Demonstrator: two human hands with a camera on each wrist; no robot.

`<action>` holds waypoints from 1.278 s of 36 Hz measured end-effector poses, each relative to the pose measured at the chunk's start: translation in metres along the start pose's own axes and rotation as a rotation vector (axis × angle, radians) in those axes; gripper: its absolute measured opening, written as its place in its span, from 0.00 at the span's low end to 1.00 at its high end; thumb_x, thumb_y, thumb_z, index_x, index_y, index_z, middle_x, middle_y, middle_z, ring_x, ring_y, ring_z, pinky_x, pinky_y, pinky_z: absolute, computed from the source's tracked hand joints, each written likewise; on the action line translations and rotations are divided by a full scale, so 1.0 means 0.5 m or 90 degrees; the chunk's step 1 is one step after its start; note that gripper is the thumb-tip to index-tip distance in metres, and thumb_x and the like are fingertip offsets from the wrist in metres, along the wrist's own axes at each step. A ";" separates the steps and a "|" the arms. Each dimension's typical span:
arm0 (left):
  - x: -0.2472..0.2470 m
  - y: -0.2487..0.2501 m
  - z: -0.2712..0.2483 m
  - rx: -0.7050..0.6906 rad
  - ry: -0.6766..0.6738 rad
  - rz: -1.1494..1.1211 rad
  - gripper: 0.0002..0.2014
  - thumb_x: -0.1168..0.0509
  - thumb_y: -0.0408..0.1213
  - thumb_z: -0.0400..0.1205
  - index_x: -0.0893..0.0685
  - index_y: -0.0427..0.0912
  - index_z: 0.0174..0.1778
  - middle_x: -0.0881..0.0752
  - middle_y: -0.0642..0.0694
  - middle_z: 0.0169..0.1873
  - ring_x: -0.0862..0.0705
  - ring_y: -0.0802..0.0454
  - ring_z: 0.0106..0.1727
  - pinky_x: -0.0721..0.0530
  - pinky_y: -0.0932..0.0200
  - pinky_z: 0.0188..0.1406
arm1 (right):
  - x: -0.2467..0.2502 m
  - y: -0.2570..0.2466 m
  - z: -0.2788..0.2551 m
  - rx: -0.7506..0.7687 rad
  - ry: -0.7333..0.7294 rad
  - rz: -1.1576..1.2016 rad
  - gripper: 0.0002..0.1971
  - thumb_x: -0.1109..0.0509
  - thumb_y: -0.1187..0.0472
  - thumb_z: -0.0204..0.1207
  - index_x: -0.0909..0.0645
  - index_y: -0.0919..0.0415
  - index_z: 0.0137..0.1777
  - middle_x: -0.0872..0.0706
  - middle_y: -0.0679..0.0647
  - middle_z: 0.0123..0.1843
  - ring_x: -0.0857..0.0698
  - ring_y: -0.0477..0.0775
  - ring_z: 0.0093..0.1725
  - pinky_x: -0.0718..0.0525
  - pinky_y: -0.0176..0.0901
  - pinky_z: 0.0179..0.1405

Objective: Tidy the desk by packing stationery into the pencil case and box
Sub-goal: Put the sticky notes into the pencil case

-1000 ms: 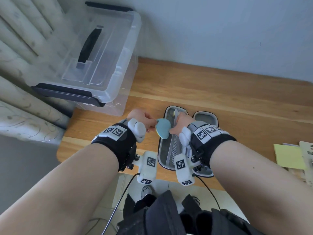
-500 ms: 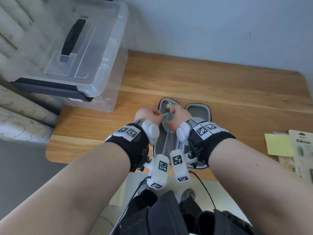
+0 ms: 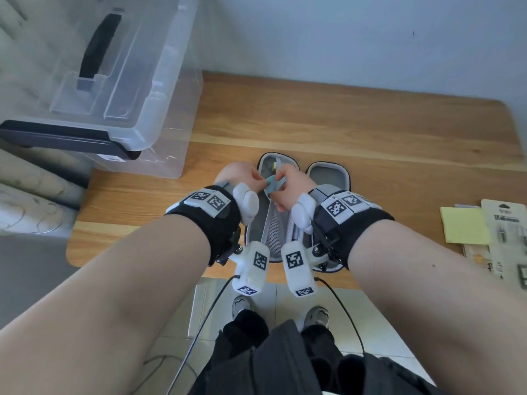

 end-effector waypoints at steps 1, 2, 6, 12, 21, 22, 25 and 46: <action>0.009 -0.001 -0.003 -0.013 0.005 0.048 0.17 0.39 0.51 0.82 0.10 0.45 0.49 0.11 0.46 0.40 0.17 0.50 0.37 0.22 0.57 0.34 | 0.001 -0.010 -0.004 0.014 0.000 0.000 0.11 0.35 0.60 0.78 0.33 0.52 0.55 0.15 0.59 0.41 0.17 0.56 0.32 0.25 0.38 0.23; 0.016 -0.002 -0.006 -0.025 0.017 0.104 0.17 0.40 0.52 0.83 0.10 0.46 0.48 0.12 0.47 0.37 0.18 0.51 0.35 0.23 0.57 0.33 | 0.001 -0.019 -0.007 0.026 -0.003 -0.004 0.11 0.35 0.60 0.78 0.33 0.52 0.55 0.15 0.59 0.42 0.18 0.55 0.32 0.25 0.37 0.23; 0.054 -0.022 -0.027 -0.048 0.074 0.260 0.16 0.42 0.53 0.83 0.14 0.52 0.57 0.12 0.50 0.44 0.16 0.50 0.43 0.22 0.55 0.39 | -0.004 -0.051 -0.012 0.048 -0.023 0.006 0.14 0.36 0.63 0.78 0.29 0.55 0.62 0.16 0.61 0.42 0.23 0.52 0.27 0.27 0.34 0.21; 0.116 -0.116 -0.053 0.024 0.149 0.010 0.27 0.36 0.55 0.79 0.26 0.49 0.73 0.16 0.48 0.63 0.16 0.46 0.59 0.17 0.50 0.55 | -0.029 -0.097 0.000 0.049 -0.044 0.032 0.12 0.36 0.67 0.72 0.27 0.46 0.44 0.13 0.59 0.38 0.18 0.56 0.33 0.20 0.44 0.36; 0.142 -0.264 -0.139 0.101 0.219 -0.145 0.17 0.41 0.50 0.83 0.16 0.46 0.62 0.13 0.48 0.57 0.16 0.50 0.50 0.17 0.56 0.47 | -0.099 -0.182 0.006 0.076 -0.087 0.084 0.10 0.42 0.72 0.77 0.25 0.57 0.42 0.16 0.58 0.36 0.19 0.55 0.31 0.15 0.48 0.40; 0.141 -0.283 -0.150 0.111 0.219 -0.153 0.17 0.41 0.50 0.83 0.15 0.46 0.61 0.12 0.48 0.56 0.16 0.50 0.49 0.17 0.57 0.45 | -0.112 -0.194 0.004 0.074 -0.094 0.078 0.09 0.42 0.72 0.77 0.25 0.58 0.44 0.17 0.58 0.35 0.20 0.54 0.30 0.16 0.45 0.37; 0.142 -0.327 -0.178 0.139 0.221 -0.169 0.16 0.40 0.49 0.83 0.13 0.45 0.58 0.11 0.46 0.52 0.16 0.48 0.45 0.19 0.57 0.40 | -0.144 -0.213 0.011 0.071 -0.080 0.058 0.11 0.40 0.71 0.76 0.25 0.54 0.41 0.17 0.55 0.36 0.20 0.51 0.30 0.21 0.39 0.33; 0.135 -0.617 -0.322 0.237 0.159 -0.222 0.07 0.38 0.39 0.81 0.17 0.49 0.52 0.16 0.47 0.48 0.19 0.48 0.45 0.23 0.60 0.43 | -0.359 -0.425 0.030 0.109 -0.039 -0.203 0.19 0.41 0.66 0.77 0.25 0.57 0.68 0.18 0.56 0.62 0.22 0.54 0.50 0.26 0.39 0.48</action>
Point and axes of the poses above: each hand's wrist, its own z-axis towards the middle knuckle, its own x-axis out of the back of the hand, y = z × x, the point moved 1 cm from there along z, towards the middle knuckle
